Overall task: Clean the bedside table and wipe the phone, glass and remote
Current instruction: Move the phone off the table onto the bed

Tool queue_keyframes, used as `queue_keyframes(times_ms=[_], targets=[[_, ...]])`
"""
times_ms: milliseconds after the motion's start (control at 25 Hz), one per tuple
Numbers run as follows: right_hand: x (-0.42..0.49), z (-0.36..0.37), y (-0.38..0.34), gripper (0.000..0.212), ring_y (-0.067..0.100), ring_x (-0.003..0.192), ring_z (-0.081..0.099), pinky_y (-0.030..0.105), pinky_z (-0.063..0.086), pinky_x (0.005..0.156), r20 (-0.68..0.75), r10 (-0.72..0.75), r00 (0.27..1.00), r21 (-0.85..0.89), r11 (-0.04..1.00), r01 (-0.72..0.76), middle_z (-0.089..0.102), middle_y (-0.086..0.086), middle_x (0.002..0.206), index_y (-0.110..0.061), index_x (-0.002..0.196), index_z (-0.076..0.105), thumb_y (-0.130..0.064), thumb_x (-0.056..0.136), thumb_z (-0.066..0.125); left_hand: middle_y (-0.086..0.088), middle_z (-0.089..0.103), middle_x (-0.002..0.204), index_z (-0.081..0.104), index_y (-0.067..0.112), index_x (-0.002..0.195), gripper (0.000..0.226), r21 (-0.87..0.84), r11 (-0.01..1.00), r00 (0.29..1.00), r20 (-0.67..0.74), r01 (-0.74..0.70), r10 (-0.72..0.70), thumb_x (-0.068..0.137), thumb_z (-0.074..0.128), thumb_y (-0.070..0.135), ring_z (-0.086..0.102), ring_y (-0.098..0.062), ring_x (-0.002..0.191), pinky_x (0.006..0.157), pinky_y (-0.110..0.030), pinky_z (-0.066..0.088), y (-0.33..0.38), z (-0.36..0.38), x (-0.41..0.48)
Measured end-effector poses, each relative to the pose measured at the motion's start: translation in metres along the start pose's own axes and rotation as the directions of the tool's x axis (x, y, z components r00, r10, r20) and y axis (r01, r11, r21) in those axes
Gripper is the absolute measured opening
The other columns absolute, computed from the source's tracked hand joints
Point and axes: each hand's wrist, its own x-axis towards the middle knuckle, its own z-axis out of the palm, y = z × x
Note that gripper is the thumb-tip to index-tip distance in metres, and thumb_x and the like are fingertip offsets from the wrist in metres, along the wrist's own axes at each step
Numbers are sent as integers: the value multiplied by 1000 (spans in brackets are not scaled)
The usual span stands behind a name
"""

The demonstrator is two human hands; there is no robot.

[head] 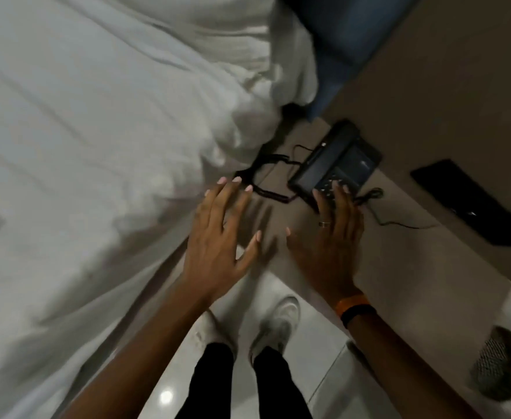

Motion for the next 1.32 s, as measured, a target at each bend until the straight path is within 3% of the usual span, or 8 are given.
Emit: queue_keyframes(times_ms=[200,400,600,720,1000,1080,1200,1320], targets=[[-10,23,109,74,32,151,29,52,37,118,71,300,951,76,949,-305,30,16,163,-11,155,34,-43,94,62,-11,18,166,22,18,159,79,-64,998,950,309,-21,40,93,47,53,17,-29,154,123,-50,26,29,84,97],[52,50,127,65,38,147,35,40,26,120,148,503,852,399,758,-517,42,24,156,3,153,34,-33,103,54,-11,27,161,24,20,159,80,-270,943,878,476,194,-45,94,65,41,35,-27,146,120,-30,26,33,137,185],[79,75,118,63,35,143,38,32,21,114,222,586,779,407,671,-620,44,21,157,1,158,22,-32,107,38,-7,45,152,18,24,160,87,-416,860,851,523,295,-39,91,71,21,48,-24,137,114,-46,42,38,157,203],[76,75,111,59,33,141,35,40,27,119,208,639,741,429,621,-656,51,21,151,-5,158,26,-25,107,45,-6,48,148,23,26,158,91,-424,827,856,502,369,-125,87,76,14,53,-24,131,108,-48,49,43,148,191],[55,0,69,53,16,143,46,32,39,118,163,459,873,772,491,-403,46,3,157,-23,156,38,-26,103,42,6,57,141,36,27,155,91,-635,669,918,193,386,-346,78,84,24,60,-7,121,101,-37,54,64,70,108],[60,-33,43,49,4,140,48,29,42,116,152,354,923,819,477,-319,48,-7,153,-33,153,40,-24,104,43,5,58,143,35,32,154,93,-708,592,884,100,385,-456,77,86,23,60,-7,125,102,-39,54,76,33,81],[82,-74,-3,46,-10,130,50,9,41,104,135,207,969,858,465,-219,50,-15,144,-22,151,44,-12,105,43,6,52,147,33,37,154,96,-782,510,809,-12,359,-587,77,88,19,57,-14,131,104,-43,54,91,-22,54],[118,-95,-67,46,3,135,53,26,44,112,120,20,993,885,451,-116,54,-7,148,-24,148,49,-15,103,45,9,51,144,31,46,153,96,-784,526,721,-150,330,-676,77,88,26,59,-20,127,96,-44,58,77,-79,46]])
